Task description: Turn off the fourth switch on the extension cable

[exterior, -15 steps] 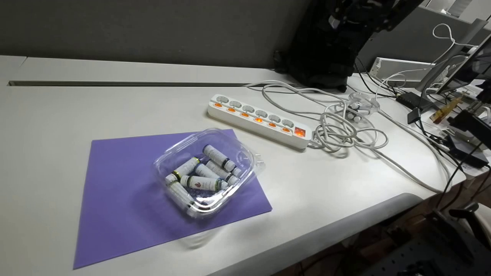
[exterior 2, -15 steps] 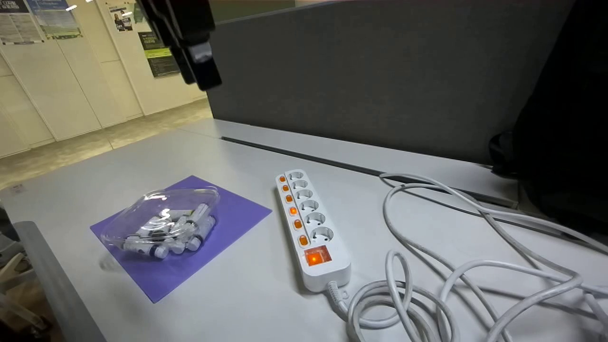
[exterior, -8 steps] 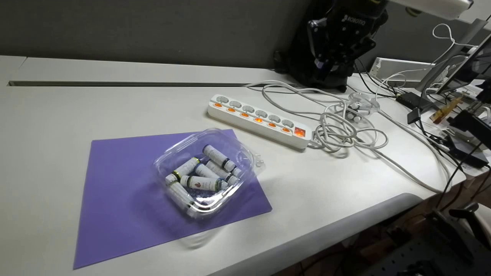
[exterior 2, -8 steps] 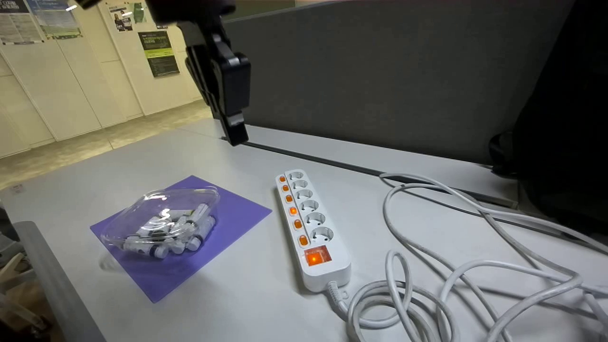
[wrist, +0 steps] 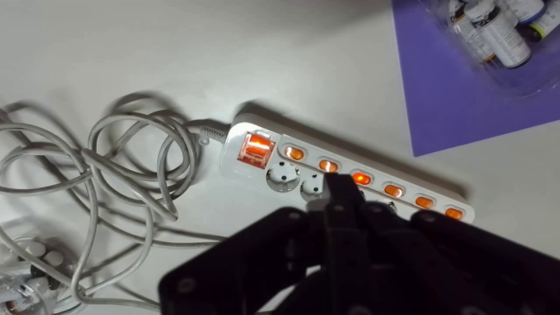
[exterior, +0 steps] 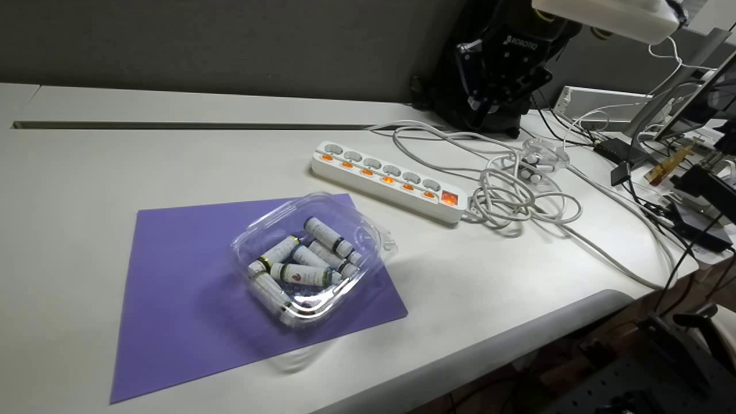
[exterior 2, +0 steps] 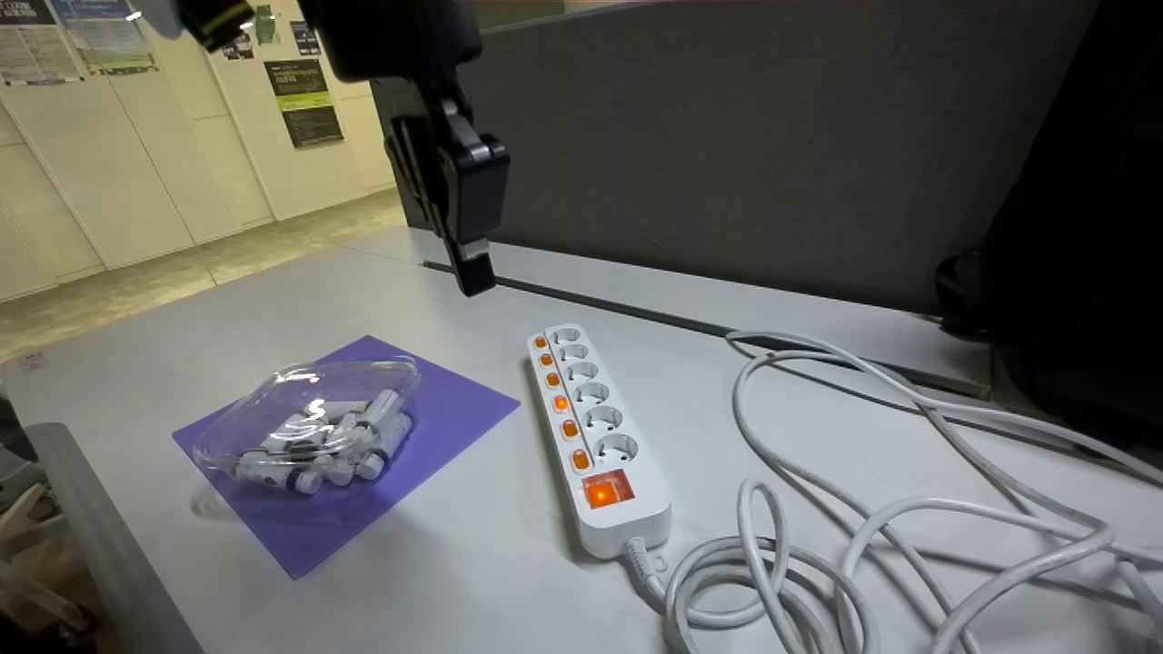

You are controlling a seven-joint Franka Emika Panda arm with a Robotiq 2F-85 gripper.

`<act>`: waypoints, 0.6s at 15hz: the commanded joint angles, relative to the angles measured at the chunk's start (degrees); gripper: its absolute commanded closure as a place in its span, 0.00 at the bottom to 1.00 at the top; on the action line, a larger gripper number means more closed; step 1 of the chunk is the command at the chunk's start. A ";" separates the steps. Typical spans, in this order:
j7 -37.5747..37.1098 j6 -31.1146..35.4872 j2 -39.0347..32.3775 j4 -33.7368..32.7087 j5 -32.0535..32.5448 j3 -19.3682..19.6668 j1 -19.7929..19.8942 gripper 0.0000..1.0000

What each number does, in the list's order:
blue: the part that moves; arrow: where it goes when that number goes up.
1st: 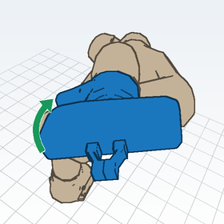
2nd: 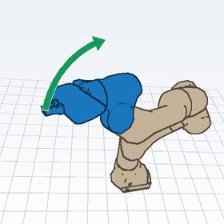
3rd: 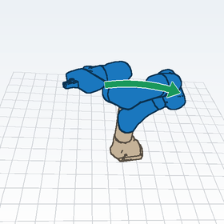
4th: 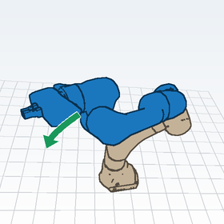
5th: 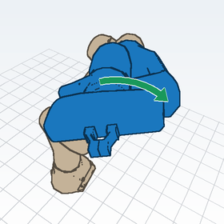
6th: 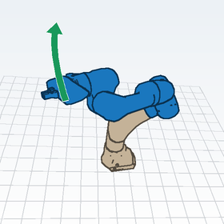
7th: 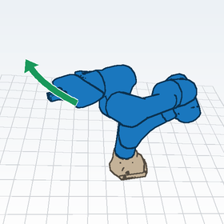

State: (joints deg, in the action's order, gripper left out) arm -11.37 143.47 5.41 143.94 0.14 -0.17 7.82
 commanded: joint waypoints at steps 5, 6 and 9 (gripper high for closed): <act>-1.14 2.59 -8.89 -5.39 -0.81 3.45 -0.68 1.00; -1.34 2.80 -10.57 -6.70 -0.92 3.75 -0.80 1.00; -1.66 3.30 -15.28 -10.63 -1.37 4.34 -1.19 1.00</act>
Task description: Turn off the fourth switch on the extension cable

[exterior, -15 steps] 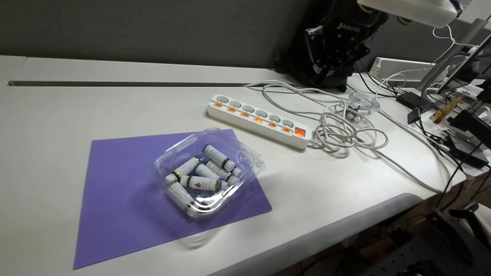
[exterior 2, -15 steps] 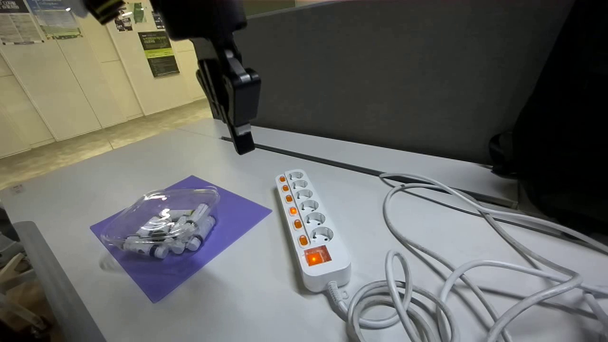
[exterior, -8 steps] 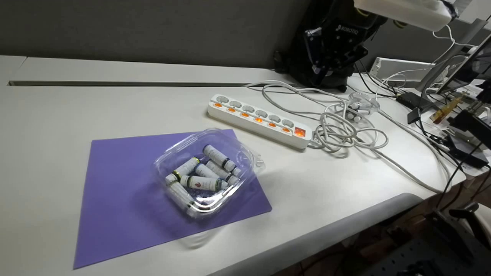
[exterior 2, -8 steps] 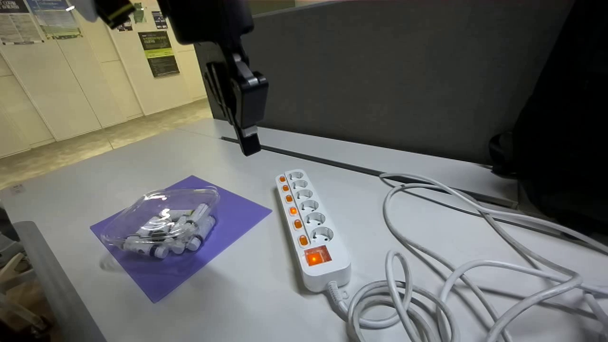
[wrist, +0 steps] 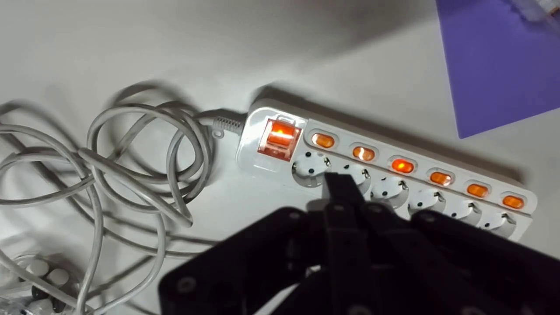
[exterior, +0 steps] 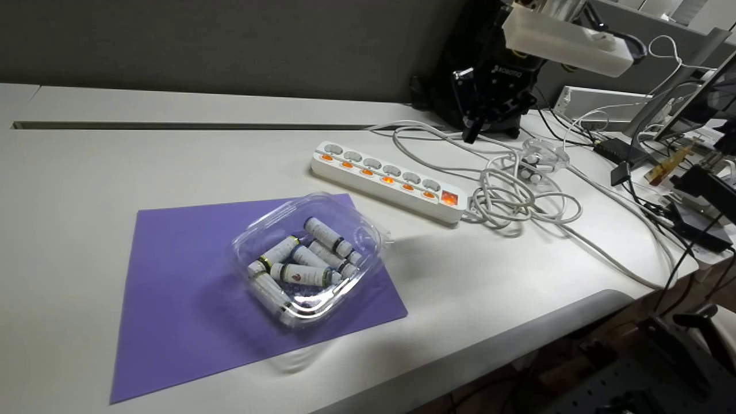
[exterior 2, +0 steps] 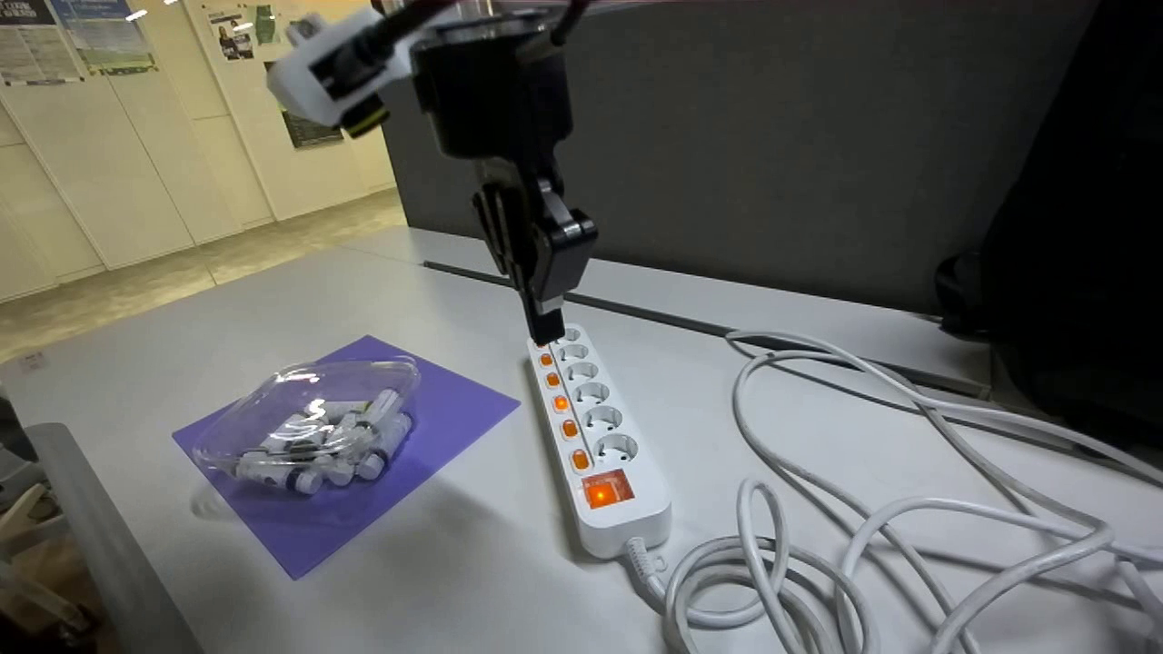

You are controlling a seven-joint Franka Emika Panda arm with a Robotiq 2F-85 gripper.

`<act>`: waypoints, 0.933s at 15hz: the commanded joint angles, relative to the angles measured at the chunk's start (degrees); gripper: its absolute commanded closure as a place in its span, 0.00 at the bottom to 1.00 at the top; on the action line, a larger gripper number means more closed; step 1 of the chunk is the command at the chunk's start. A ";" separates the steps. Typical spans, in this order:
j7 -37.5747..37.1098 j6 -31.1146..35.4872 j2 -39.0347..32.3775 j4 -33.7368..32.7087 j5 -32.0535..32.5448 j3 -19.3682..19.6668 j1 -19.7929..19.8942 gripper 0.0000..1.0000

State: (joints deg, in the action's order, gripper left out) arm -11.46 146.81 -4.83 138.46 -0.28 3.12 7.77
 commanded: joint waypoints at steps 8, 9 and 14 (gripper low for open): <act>-2.00 -1.09 -16.25 -13.75 -1.18 1.07 -4.34 1.00; -2.03 -1.01 -17.37 -14.23 -1.10 1.10 -4.86 1.00; -1.89 1.17 -22.39 -16.65 -1.52 0.86 -6.89 1.00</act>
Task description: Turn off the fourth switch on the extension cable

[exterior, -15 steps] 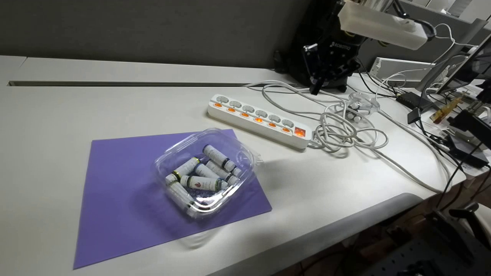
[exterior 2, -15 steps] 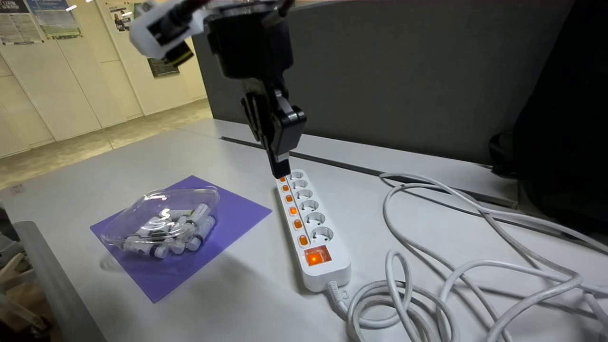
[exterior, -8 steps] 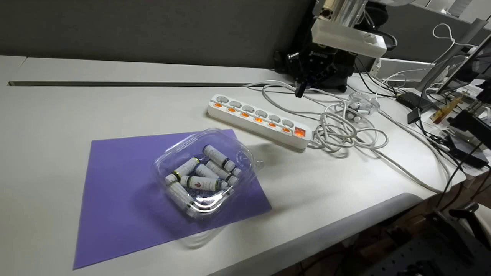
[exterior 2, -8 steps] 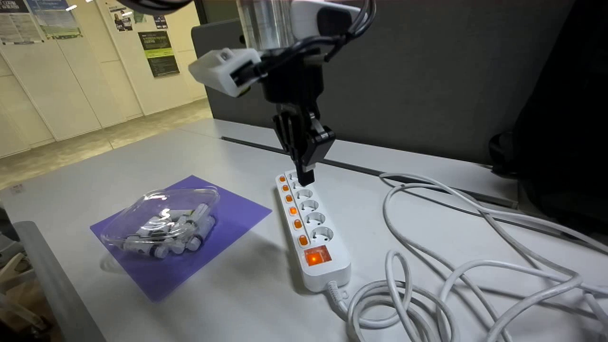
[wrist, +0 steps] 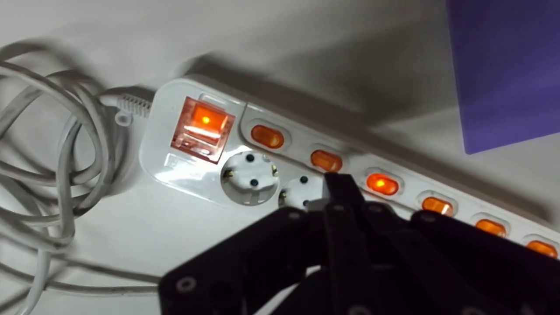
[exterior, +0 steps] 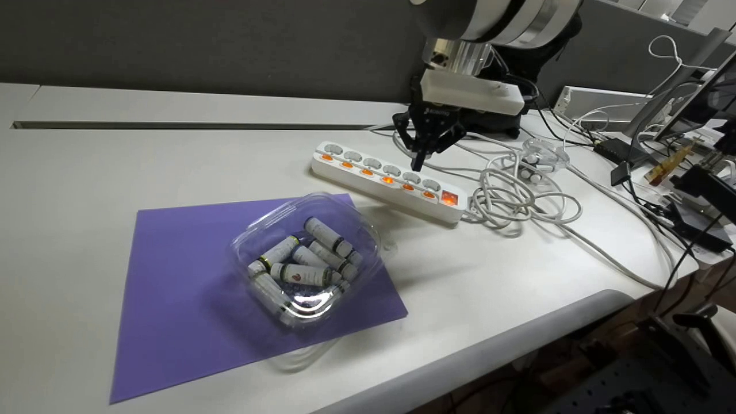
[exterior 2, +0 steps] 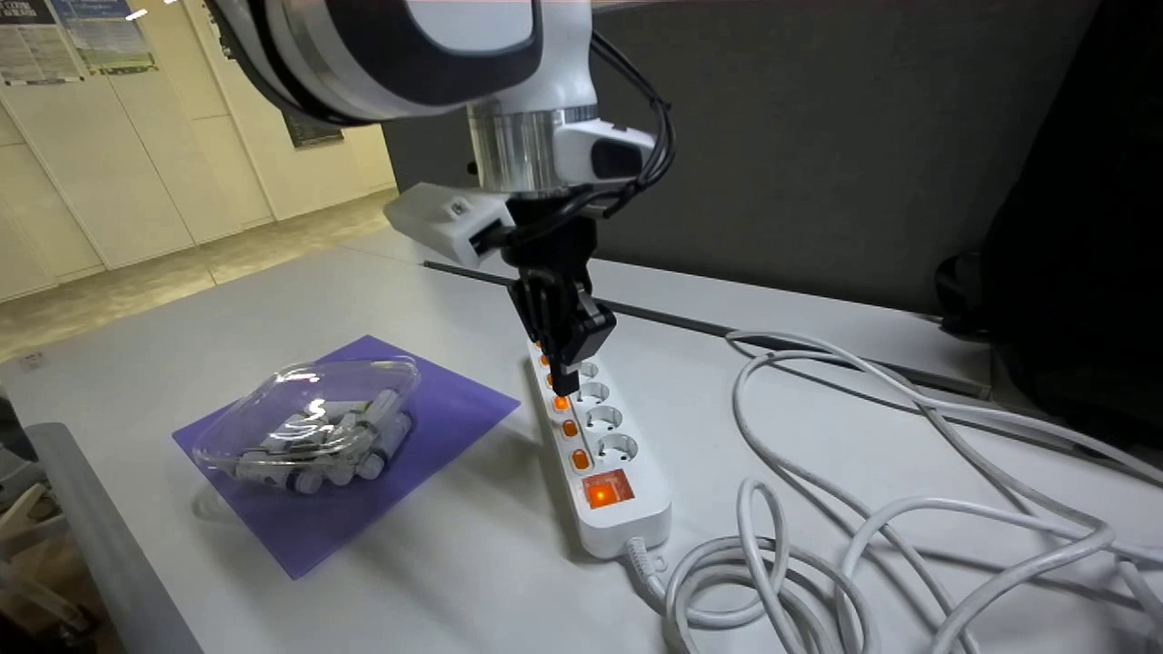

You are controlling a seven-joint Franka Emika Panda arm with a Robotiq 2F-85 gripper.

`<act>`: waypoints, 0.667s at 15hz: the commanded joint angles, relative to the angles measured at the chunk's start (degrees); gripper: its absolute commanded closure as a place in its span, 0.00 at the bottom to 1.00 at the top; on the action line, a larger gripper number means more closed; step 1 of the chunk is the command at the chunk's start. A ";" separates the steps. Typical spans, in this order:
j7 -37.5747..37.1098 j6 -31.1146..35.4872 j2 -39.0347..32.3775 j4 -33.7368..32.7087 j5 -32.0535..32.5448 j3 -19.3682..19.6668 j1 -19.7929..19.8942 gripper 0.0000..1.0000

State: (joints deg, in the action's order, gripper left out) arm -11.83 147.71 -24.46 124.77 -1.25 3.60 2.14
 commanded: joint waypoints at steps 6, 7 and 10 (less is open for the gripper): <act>-0.64 0.43 -6.32 -6.27 -2.99 -0.25 -1.64 1.00; -0.57 0.39 -6.66 -6.63 -3.23 -0.28 -1.69 1.00; -0.37 -0.03 -7.50 -7.41 -3.40 -0.48 -1.88 1.00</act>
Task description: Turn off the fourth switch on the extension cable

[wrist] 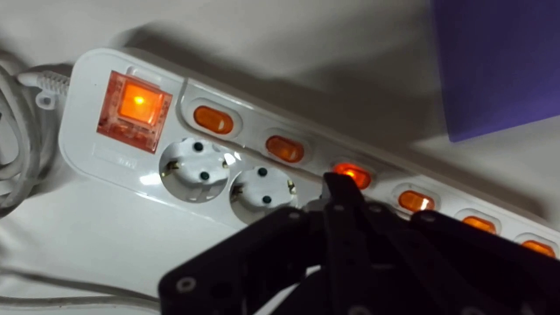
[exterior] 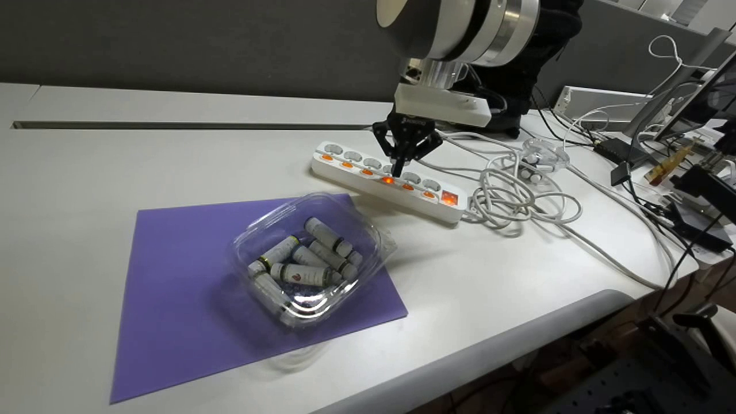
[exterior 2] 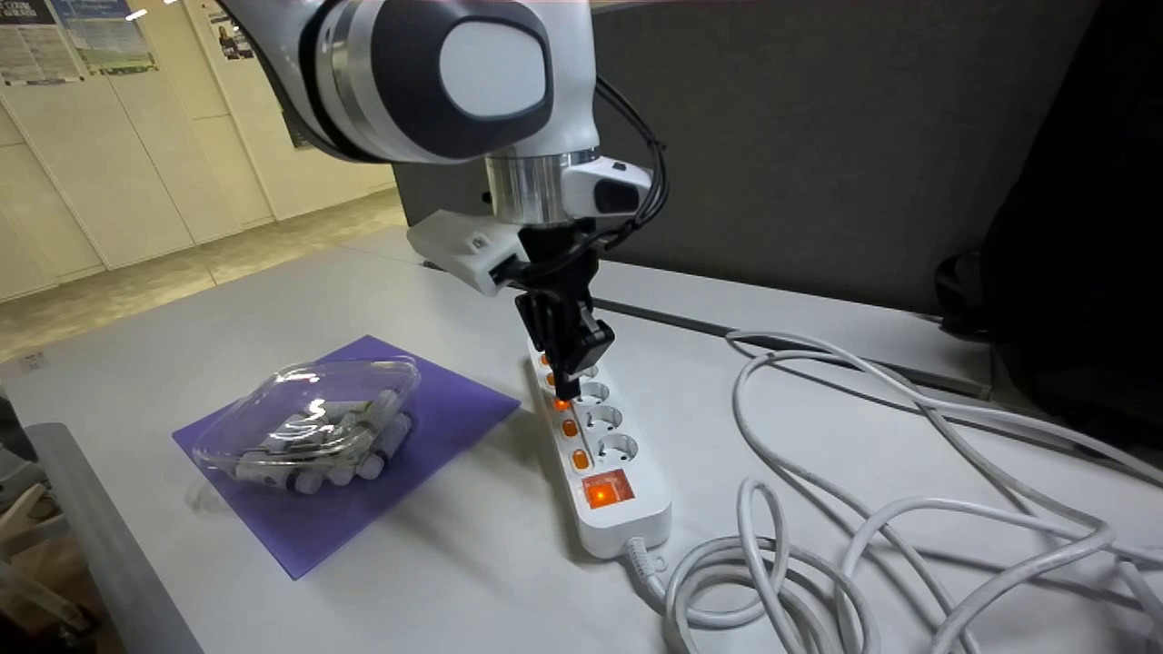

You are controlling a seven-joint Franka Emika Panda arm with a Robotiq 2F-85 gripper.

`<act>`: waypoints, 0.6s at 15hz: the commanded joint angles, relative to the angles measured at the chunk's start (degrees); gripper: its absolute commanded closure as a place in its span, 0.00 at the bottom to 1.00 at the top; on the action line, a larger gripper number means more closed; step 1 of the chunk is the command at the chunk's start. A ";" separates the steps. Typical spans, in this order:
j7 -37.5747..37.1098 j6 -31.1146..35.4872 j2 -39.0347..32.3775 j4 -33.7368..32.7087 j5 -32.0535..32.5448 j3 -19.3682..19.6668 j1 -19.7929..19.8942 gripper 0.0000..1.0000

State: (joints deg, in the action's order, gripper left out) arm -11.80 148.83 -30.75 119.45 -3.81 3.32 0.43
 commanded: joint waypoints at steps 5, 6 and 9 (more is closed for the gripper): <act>0.04 -2.70 -2.04 -2.16 -1.70 -1.19 -0.31 1.00; -0.08 -3.07 -1.88 -2.05 -1.91 -1.30 -0.30 1.00; -0.23 -3.80 -2.00 -2.06 -3.15 -1.69 -0.01 1.00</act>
State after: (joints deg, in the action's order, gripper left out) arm -11.63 147.12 -32.08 118.50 -5.63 1.93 0.27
